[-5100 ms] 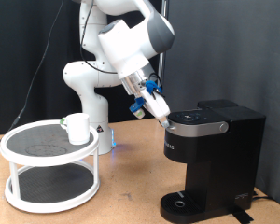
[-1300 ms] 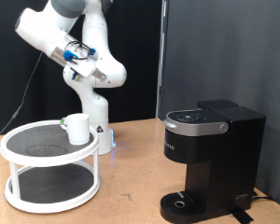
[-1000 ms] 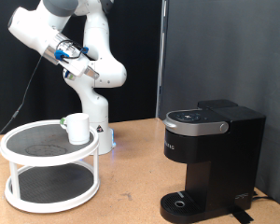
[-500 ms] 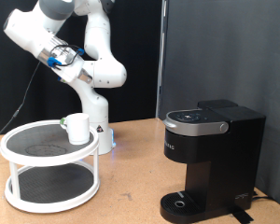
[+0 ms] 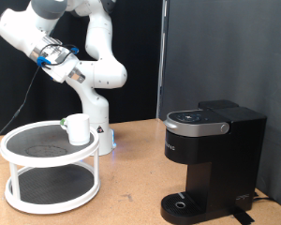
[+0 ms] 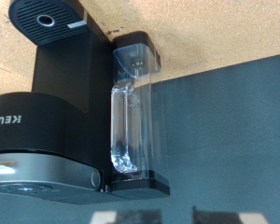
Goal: Make a cup of coffee with the keurig machine
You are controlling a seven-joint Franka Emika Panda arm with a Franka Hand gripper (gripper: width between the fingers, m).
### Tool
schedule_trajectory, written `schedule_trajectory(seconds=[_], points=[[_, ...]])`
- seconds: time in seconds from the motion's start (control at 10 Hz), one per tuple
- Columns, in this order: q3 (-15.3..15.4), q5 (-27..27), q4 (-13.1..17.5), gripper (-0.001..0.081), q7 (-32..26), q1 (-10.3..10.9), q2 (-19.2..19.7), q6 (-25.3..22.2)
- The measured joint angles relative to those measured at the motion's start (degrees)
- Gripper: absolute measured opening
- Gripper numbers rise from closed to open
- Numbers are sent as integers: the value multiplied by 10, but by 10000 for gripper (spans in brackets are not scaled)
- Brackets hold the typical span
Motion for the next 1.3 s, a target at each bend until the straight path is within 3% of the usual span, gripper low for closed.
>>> schedule_trajectory(seconds=[0.2, 0.5, 0.8, 1.3], points=[[6, 7, -6, 0, 22, -4, -1, 27], [15, 46, -32, 0, 95, -43, -20, 114], [14, 47, -32, 0, 111, -68, -26, 120], [8, 38, -33, 0, 110, -79, -27, 131]])
